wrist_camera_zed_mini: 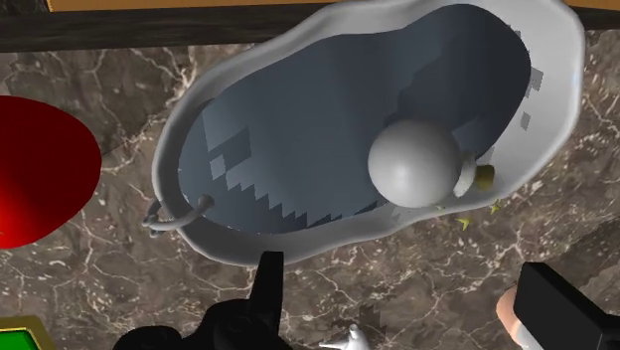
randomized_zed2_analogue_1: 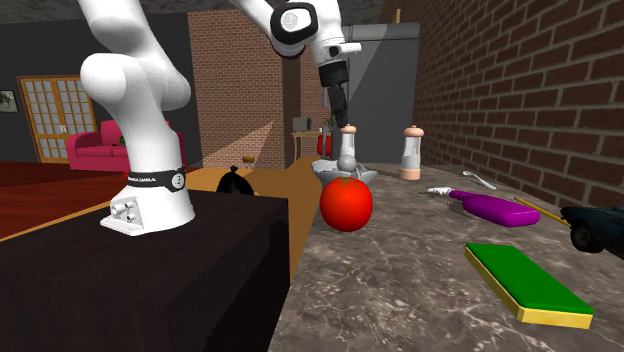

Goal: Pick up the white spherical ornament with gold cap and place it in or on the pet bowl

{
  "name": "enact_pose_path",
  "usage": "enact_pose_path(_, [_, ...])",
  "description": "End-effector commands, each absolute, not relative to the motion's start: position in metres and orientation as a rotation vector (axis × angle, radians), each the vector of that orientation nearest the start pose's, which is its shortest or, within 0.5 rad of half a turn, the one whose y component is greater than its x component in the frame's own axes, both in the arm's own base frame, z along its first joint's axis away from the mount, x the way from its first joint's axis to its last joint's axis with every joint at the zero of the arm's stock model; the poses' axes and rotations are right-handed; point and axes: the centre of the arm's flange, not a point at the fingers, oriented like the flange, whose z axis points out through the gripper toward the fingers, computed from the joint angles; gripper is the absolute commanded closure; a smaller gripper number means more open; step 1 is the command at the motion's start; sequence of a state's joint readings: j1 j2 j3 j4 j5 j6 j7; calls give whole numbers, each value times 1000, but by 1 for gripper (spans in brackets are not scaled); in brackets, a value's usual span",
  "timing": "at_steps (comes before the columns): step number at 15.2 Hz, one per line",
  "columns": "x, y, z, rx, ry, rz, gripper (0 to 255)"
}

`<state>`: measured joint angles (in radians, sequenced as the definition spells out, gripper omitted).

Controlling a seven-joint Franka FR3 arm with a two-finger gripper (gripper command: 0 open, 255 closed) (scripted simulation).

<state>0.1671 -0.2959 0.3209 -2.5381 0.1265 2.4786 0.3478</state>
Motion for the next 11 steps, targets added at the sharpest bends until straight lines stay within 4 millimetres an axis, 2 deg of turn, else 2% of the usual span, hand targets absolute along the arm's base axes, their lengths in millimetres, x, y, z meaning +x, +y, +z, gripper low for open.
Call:
enact_pose_path(1, [394,209,414,-3037,-71,-317,0])
enact_pose_path(3, [389,207,437,-3037,-71,-317,0])
enact_pose_path(11, [389,207,437,-3037,-71,-317,0])
